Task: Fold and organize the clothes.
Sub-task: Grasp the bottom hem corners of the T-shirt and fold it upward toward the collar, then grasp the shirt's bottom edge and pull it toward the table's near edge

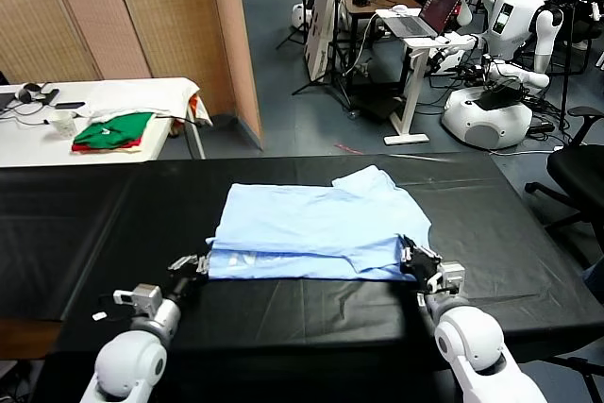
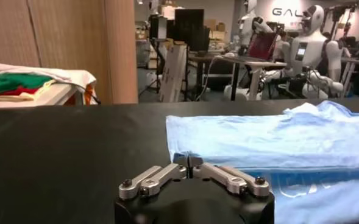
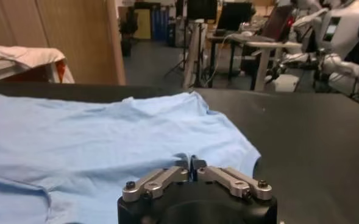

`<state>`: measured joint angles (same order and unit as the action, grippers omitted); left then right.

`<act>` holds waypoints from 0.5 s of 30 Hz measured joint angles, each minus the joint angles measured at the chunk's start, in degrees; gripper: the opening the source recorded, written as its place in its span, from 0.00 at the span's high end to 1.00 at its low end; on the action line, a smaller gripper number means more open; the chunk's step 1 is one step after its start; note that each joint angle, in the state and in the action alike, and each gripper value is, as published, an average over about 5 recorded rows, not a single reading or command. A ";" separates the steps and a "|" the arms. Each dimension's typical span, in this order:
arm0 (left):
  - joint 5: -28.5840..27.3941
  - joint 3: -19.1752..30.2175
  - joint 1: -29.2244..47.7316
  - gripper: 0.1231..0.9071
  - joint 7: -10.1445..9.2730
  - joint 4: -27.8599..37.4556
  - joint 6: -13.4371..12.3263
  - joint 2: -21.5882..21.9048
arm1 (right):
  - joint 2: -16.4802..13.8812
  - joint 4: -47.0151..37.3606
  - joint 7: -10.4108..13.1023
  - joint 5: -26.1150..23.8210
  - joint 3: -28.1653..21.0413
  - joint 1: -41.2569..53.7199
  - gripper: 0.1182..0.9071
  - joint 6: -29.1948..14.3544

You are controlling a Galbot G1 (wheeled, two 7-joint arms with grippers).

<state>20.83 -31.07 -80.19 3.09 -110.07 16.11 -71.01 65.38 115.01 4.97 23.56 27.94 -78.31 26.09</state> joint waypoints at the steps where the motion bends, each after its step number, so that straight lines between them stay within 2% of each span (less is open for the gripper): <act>1: 0.02 -0.01 -0.54 0.33 0.00 -0.57 0.24 -0.20 | -0.07 0.77 -0.07 0.08 0.60 -1.08 0.02 -0.16; 4: 0.29 0.06 -2.44 0.11 0.00 -2.41 0.97 -0.50 | -0.23 2.39 -0.39 0.43 2.47 -4.32 0.00 -0.86; 6: 0.58 0.13 -3.65 0.03 -0.05 -3.43 1.45 -0.49 | -0.28 3.01 -0.55 0.82 3.64 -6.33 0.00 -1.36; 13: 1.19 -0.22 -5.95 0.00 -0.37 -4.65 2.80 -0.28 | -0.56 3.30 -0.58 1.86 5.48 -10.52 0.07 -2.64; 15: 1.36 -0.27 -6.15 0.00 -0.45 -4.51 2.91 -0.31 | -0.58 3.15 -0.56 1.96 5.52 -10.82 0.12 -2.65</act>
<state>22.19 -31.34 -86.33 2.64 -114.59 19.03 -71.32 64.80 118.16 4.41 25.52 33.46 -89.13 23.44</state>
